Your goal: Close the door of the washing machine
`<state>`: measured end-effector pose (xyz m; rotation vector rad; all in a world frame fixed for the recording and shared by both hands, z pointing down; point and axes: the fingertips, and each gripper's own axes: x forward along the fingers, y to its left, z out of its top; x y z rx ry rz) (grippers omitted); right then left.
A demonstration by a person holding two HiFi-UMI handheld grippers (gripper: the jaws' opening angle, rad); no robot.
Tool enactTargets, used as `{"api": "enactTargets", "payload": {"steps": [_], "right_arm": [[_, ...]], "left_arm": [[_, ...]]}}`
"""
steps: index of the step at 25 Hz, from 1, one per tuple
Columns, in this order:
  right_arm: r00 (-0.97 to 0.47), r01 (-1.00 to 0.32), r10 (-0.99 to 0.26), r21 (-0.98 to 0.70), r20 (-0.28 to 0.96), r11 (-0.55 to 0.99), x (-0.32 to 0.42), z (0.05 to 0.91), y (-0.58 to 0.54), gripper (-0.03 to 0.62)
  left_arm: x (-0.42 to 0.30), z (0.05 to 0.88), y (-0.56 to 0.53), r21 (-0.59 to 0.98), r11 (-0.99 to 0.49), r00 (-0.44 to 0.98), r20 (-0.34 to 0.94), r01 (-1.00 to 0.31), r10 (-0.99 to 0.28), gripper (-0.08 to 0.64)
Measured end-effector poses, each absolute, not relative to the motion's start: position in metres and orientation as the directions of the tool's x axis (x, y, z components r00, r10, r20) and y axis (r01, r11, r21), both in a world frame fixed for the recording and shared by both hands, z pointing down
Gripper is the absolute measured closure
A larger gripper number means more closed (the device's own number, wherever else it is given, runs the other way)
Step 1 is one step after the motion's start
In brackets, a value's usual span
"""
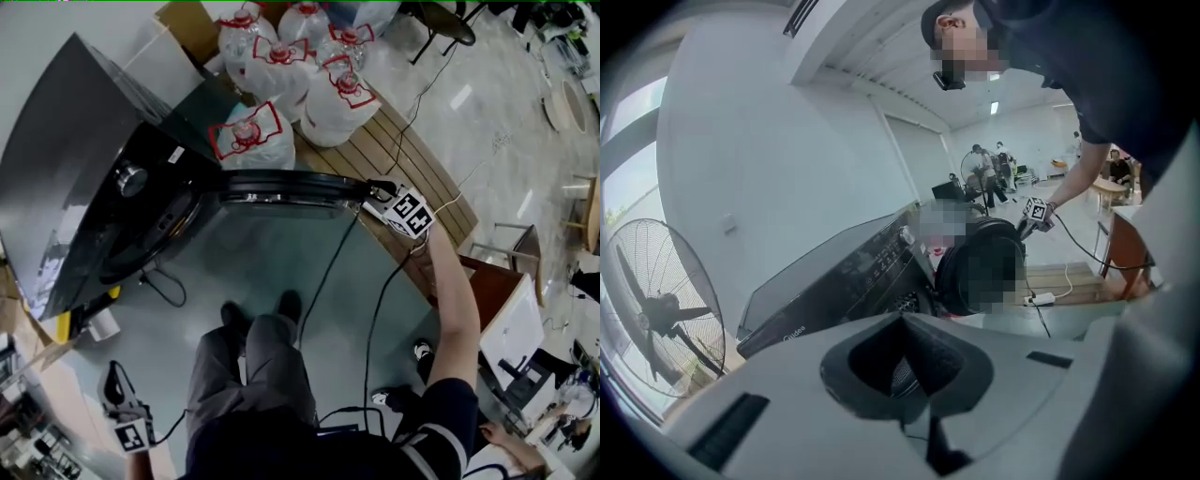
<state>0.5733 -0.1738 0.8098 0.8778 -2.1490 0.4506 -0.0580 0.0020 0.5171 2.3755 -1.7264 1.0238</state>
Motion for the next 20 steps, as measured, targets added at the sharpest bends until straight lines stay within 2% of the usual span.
{"api": "enactTargets", "payload": {"steps": [8,20], "right_arm": [[-0.494,-0.711,-0.452,-0.046,0.743,0.701,0.573,0.81,-0.177,0.469],[-0.461,-0.708,-0.489,0.024,0.741,0.706,0.558,0.81,-0.143,0.483]], "left_arm": [[-0.065,0.522,0.001,-0.354,-0.365,0.137,0.53,-0.861,-0.837,0.54],[-0.068,0.519,0.005,-0.35,-0.354,0.133,0.522,-0.867,-0.843,0.54]]}}
